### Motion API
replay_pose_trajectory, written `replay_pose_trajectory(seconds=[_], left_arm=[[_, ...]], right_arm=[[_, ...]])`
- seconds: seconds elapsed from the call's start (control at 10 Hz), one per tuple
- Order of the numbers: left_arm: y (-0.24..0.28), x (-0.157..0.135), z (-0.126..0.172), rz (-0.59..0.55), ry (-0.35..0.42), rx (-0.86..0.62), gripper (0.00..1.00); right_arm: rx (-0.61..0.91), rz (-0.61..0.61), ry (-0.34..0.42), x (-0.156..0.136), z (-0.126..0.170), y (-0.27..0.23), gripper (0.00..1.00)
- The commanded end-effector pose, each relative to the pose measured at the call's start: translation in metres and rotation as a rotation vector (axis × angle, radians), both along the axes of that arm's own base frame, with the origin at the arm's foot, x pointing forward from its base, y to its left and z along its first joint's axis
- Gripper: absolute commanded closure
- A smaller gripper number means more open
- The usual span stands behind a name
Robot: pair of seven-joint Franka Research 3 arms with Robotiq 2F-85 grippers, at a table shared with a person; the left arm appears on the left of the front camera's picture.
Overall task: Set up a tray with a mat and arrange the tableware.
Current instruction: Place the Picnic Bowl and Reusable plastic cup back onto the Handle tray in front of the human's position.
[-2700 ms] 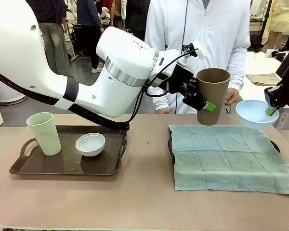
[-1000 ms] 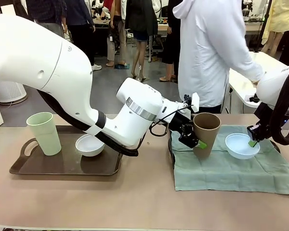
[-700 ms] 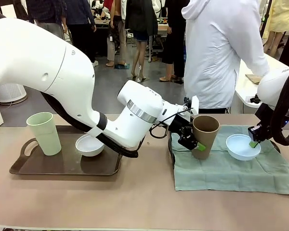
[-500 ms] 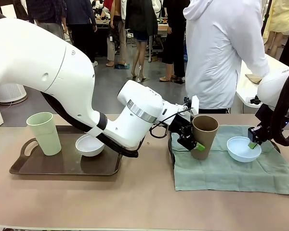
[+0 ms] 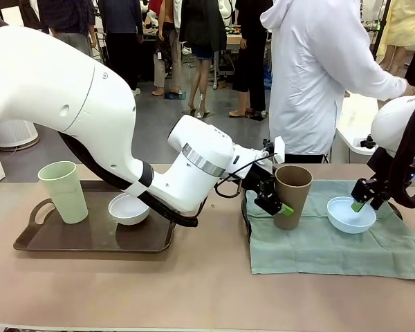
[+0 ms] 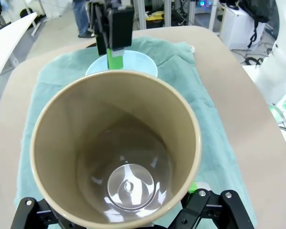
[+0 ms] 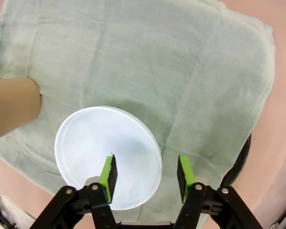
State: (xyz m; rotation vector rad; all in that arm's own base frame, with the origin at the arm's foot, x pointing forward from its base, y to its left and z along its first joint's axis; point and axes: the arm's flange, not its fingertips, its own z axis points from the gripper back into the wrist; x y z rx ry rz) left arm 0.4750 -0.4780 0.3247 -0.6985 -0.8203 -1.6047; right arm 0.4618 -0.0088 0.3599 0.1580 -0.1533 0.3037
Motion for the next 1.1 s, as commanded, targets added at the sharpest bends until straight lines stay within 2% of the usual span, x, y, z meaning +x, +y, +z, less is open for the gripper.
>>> replay_pose_trajectory(seconds=[0.0,0.1,0.3,0.5,0.7,0.8,1.0], left_arm=[[0.015,-0.001,0.005,0.074,0.080,0.045,0.00],[0.024,0.002,0.007,0.111,0.117,0.049,0.00],[0.041,0.006,0.010,0.175,0.214,0.054,0.00],[0.066,0.003,0.030,0.246,0.288,0.094,0.00],[0.089,-0.017,0.083,0.297,0.322,0.208,0.00],[0.097,-0.034,0.123,0.329,0.340,0.311,0.00],[0.105,-0.057,0.183,0.431,0.427,0.443,0.00]], right_arm=[[0.007,0.007,-0.009,-0.017,0.021,-0.004,0.22],[0.017,0.010,-0.013,-0.025,0.031,-0.005,0.12],[0.012,0.007,-0.006,-0.041,0.050,-0.008,0.13],[-0.028,0.008,0.010,-0.059,0.074,-0.012,0.13],[-0.089,-0.021,0.062,-0.078,0.101,-0.017,0.13],[-0.135,-0.039,0.064,-0.086,0.119,-0.019,0.13],[-0.214,-0.072,0.040,-0.095,0.149,-0.016,0.13]])
